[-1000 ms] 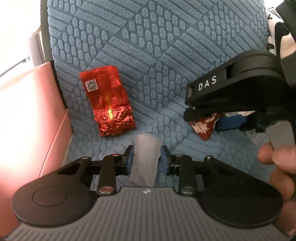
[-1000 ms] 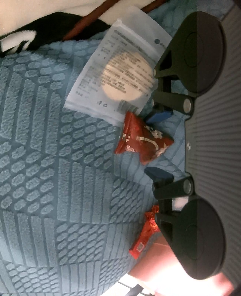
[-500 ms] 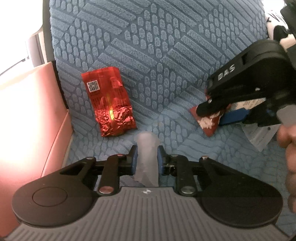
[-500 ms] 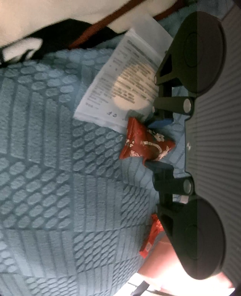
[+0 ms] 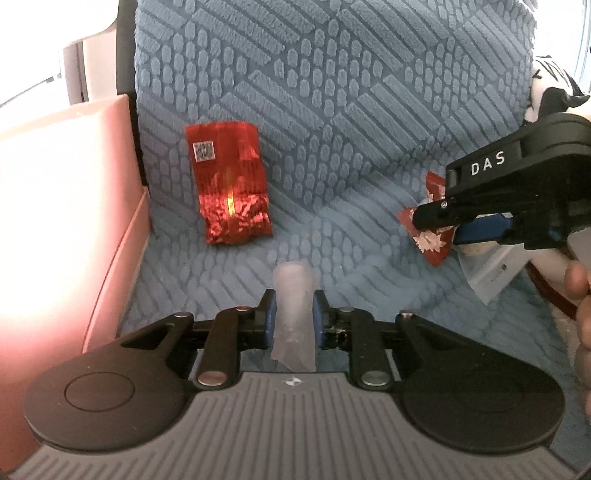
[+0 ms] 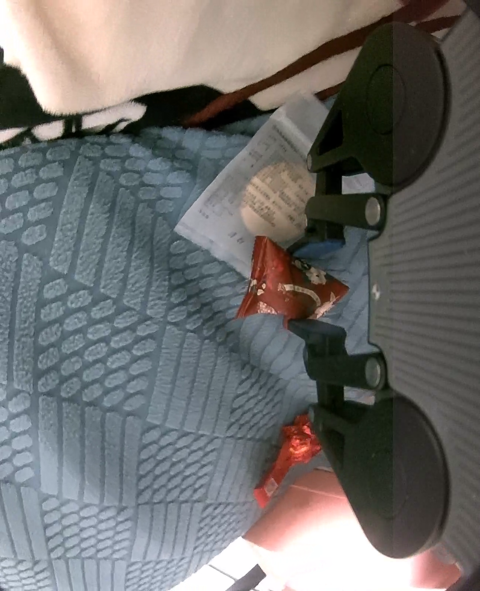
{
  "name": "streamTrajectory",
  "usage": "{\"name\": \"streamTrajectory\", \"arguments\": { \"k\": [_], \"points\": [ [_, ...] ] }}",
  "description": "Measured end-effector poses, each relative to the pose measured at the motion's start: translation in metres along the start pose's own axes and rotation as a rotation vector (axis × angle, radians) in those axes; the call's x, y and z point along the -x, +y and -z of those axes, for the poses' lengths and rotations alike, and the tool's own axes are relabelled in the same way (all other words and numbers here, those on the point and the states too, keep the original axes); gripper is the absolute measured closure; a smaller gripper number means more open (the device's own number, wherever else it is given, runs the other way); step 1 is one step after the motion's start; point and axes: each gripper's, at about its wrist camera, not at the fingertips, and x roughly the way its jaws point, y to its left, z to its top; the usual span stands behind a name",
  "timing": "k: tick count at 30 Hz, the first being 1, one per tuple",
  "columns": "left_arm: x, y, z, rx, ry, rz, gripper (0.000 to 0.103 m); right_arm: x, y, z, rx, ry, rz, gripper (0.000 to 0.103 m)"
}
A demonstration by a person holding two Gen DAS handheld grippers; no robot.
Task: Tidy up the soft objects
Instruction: 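Lift the plastic piece and red wrapper with both grippers over the pink box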
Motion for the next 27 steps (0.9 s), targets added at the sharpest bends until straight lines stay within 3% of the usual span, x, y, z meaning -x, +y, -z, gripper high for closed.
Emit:
{"name": "streamTrajectory", "arguments": {
  "k": [10,27],
  "points": [
    [0.026,0.000,-0.001,0.012,-0.019,0.030,0.079,0.028,0.020,0.036,0.053,-0.019,0.028,0.064],
    [0.089,0.016,0.018,0.046,-0.041,0.096,0.079,0.103,0.014,0.094,0.052,-0.077,0.043,0.064]
  ]
}}
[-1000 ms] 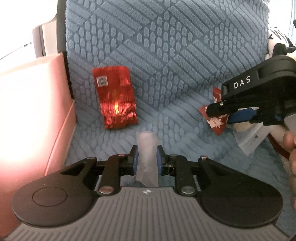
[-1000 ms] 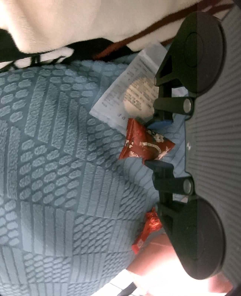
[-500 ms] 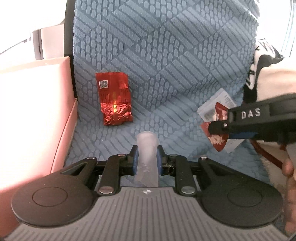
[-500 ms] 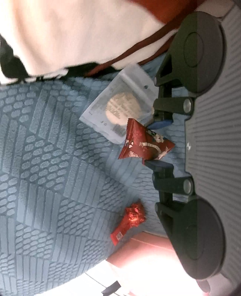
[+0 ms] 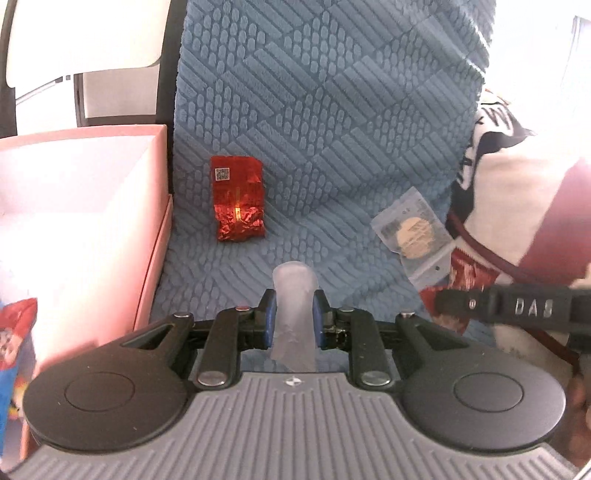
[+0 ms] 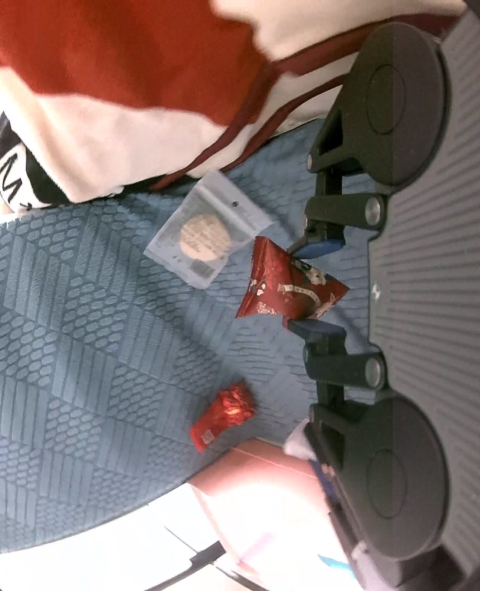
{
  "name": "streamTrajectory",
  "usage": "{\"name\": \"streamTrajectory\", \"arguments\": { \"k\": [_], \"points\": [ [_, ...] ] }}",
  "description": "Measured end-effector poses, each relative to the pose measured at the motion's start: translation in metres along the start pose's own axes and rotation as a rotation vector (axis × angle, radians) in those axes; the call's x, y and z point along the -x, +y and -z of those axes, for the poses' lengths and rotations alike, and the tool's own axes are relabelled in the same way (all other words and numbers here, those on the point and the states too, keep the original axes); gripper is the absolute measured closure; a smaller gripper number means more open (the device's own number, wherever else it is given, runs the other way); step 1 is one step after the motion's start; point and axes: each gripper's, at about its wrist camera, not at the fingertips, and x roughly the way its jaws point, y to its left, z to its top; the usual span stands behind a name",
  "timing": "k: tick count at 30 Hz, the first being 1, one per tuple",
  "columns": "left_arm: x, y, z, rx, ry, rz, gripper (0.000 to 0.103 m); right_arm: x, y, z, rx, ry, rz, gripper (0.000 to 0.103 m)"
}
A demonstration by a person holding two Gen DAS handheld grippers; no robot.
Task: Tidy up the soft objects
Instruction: 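Lift the plastic piece and red wrapper with both grippers over the pink box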
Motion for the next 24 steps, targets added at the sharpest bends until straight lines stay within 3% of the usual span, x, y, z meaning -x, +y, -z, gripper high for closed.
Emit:
{"name": "streamTrajectory", "arguments": {
  "k": [12,24],
  "points": [
    [0.057,-0.001,0.018,0.033,0.006,0.079,0.079,0.063,0.004,0.053,0.003,-0.012,-0.013,0.064],
    [0.111,0.004,0.038,0.064,0.041,0.087,0.079,0.103,0.021,0.080,0.007,-0.003,-0.016,0.064]
  ]
}}
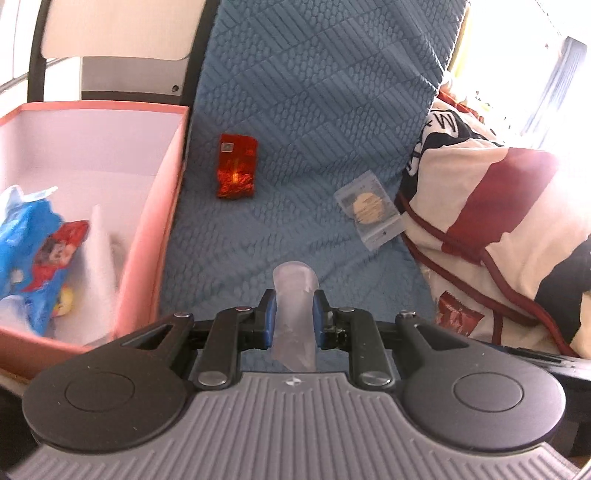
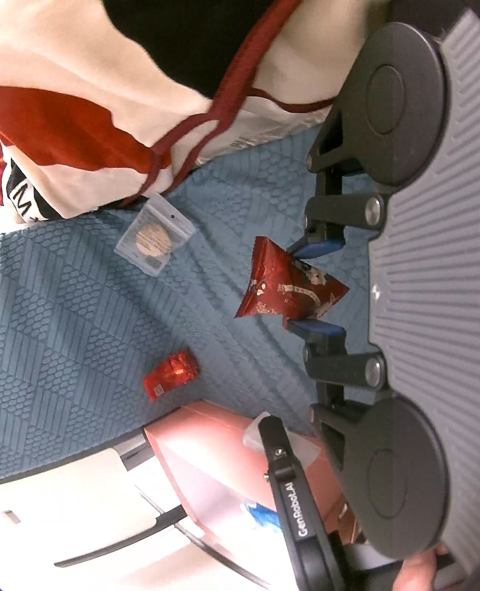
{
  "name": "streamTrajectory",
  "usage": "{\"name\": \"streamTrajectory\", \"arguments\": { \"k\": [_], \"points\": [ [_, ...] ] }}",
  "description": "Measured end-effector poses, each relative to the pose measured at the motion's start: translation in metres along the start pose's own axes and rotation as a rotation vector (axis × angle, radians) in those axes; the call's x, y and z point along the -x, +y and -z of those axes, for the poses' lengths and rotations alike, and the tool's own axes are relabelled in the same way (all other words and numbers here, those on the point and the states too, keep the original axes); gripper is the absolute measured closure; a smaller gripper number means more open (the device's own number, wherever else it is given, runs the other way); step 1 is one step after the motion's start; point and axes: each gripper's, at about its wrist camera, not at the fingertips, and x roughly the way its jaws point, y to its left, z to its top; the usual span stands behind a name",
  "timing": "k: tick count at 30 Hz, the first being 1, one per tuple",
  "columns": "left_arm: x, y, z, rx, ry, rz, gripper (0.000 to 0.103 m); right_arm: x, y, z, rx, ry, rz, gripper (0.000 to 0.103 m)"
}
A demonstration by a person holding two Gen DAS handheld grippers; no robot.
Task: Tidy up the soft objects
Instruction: 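Lift the plastic piece and red wrapper with both grippers over the pink box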
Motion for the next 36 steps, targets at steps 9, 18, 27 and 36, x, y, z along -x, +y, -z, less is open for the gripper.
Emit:
{"name": "streamTrajectory", "arguments": {
  "k": [9,18,27,36],
  "points": [
    [0.043,-0.006,0.000,0.002,0.004,0.007,0.079,0.034,0.018,0.004,0.015,-0.001,-0.002,0.064],
    [0.083,-0.012,-0.020,-0.033,0.007,0.042,0.079,0.070,0.038,0.006,0.040,0.016,0.002,0.064],
    [0.110,-0.002,-0.039,-0.022,-0.009,0.044,0.079,0.088,0.060,-0.010,0.063,-0.003,-0.015,0.064],
    [0.139,0.025,-0.052,-0.002,-0.048,0.024,0.079,0.093,0.096,-0.021,0.116,-0.015,-0.059,0.064]
  ]
}}
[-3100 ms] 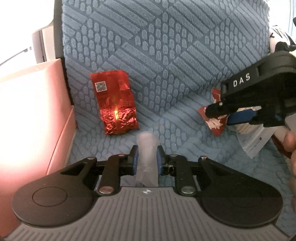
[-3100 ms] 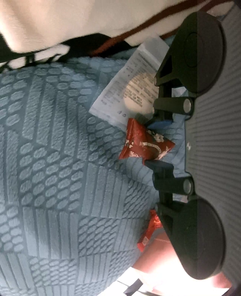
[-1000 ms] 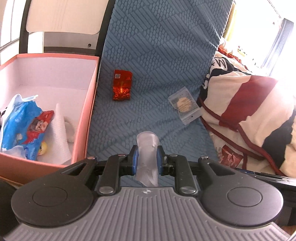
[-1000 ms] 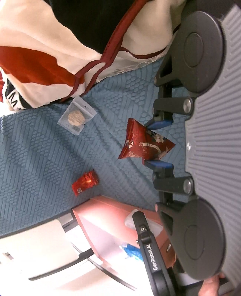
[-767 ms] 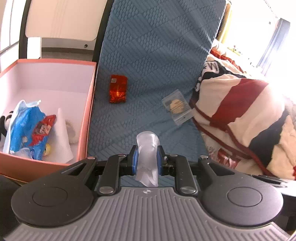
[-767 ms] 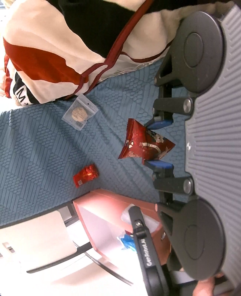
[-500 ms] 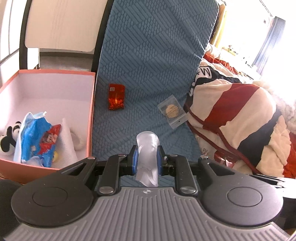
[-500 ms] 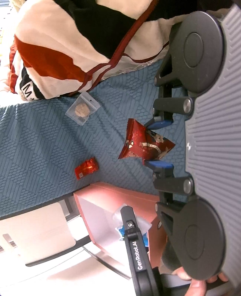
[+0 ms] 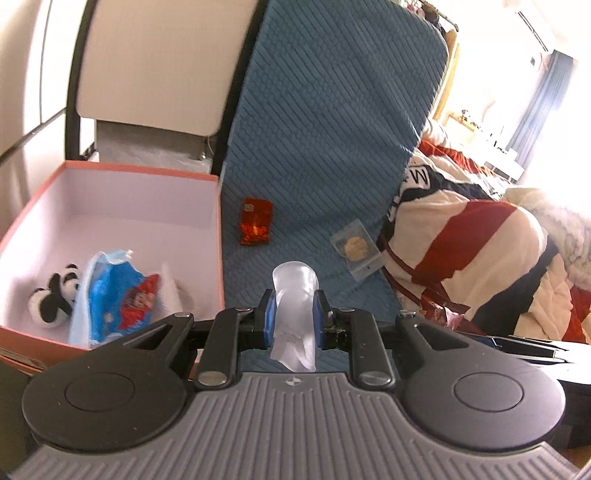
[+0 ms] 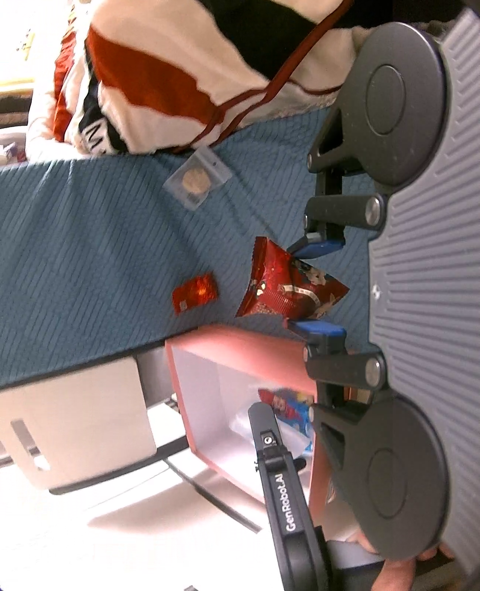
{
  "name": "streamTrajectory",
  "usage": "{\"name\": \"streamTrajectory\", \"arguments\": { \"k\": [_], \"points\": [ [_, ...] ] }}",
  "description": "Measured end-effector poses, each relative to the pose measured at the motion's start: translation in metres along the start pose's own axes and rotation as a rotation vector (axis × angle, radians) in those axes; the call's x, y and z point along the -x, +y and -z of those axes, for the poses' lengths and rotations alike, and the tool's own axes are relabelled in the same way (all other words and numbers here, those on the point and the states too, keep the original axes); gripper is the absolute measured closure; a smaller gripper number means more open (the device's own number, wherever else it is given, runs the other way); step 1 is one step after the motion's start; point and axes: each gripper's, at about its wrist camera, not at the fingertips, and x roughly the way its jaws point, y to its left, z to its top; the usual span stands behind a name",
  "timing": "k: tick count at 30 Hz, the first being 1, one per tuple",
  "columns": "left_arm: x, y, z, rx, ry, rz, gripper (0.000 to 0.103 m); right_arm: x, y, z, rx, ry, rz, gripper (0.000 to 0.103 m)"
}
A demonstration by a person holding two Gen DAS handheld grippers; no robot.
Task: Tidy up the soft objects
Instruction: 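Lift the plastic piece and red wrapper with both grippers over the pink box, then lower both grippers into the box and open them to release the items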
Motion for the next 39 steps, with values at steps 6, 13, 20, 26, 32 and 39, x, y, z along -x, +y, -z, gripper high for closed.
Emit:
{"name": "streamTrajectory", "arguments": {
  "k": [6,13,20,26,32,39],
  "points": [
    [0.024,0.031,-0.009,0.030,-0.029,-0.054,0.079,-0.002,0.037,-0.004,0.057,-0.004,-0.057,0.064],
    [0.050,0.067,-0.012,0.072,-0.045,-0.131,0.079,-0.013,0.080,-0.003,0.110,0.010,-0.131,0.064],
    [0.065,0.102,-0.013,0.095,-0.022,-0.186,0.079,-0.025,0.122,-0.002,0.158,0.021,-0.198,0.064],
    [0.060,0.129,-0.018,0.122,-0.001,-0.207,0.079,-0.047,0.139,-0.005,0.184,0.053,-0.216,0.064],
    [0.036,0.155,-0.029,0.131,0.039,-0.204,0.079,-0.078,0.153,-0.008,0.180,0.094,-0.195,0.064],
    [0.006,0.186,-0.038,0.151,0.077,-0.207,0.079,-0.116,0.166,-0.008,0.194,0.139,-0.174,0.064]
  ]
}}
